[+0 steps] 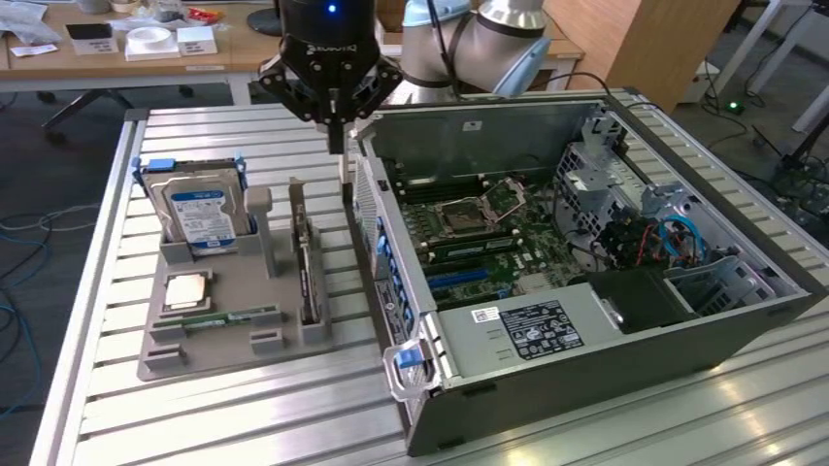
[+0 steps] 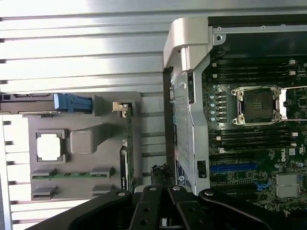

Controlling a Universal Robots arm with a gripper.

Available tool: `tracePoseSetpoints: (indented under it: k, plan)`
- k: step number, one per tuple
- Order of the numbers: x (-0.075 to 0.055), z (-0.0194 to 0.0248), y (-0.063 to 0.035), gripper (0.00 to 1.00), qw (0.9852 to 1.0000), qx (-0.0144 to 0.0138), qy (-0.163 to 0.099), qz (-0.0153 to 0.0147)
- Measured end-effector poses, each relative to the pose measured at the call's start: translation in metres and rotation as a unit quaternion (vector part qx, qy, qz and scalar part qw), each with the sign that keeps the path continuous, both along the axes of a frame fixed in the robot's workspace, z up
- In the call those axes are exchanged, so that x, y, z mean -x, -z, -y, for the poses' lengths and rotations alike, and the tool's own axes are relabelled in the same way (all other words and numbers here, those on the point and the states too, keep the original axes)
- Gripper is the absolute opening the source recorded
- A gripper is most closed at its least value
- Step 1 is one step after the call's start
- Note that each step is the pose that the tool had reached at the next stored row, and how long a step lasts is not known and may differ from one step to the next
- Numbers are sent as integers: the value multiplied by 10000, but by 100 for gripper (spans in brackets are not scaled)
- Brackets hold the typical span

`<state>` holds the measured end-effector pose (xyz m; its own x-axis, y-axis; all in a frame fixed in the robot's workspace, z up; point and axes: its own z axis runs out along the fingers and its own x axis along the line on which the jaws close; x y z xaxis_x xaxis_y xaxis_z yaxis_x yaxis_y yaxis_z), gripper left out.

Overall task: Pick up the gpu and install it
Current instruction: 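Reach for the gpu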

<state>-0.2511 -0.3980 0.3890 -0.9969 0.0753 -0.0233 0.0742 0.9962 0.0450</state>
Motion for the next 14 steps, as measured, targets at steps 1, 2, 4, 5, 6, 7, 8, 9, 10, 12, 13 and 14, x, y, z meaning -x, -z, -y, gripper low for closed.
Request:
tracePoseSetpoints:
  k: [1,2,4,5,6,7,8,9,10,12,13,14]
  plan:
    - [24,-1,1,11,10000,0,0,0]
    - [48,-2,2,11,10000,0,1,0]
    - [135,-4,5,11,10000,0,0,0]
    - [171,-5,6,11,10000,0,0,0]
    - [189,-6,7,11,10000,0,0,0]
    - [206,-6,8,11,10000,0,0,0]
    - [222,-7,8,11,10000,0,0,0]
    - [239,-7,9,11,10000,0,0,0]
    - [255,-7,10,11,10000,0,1,0]
    - [288,-8,11,11,10000,0,0,0]
    - [306,-8,12,11,10000,0,1,0]
    - [321,-8,12,11,10000,0,0,0]
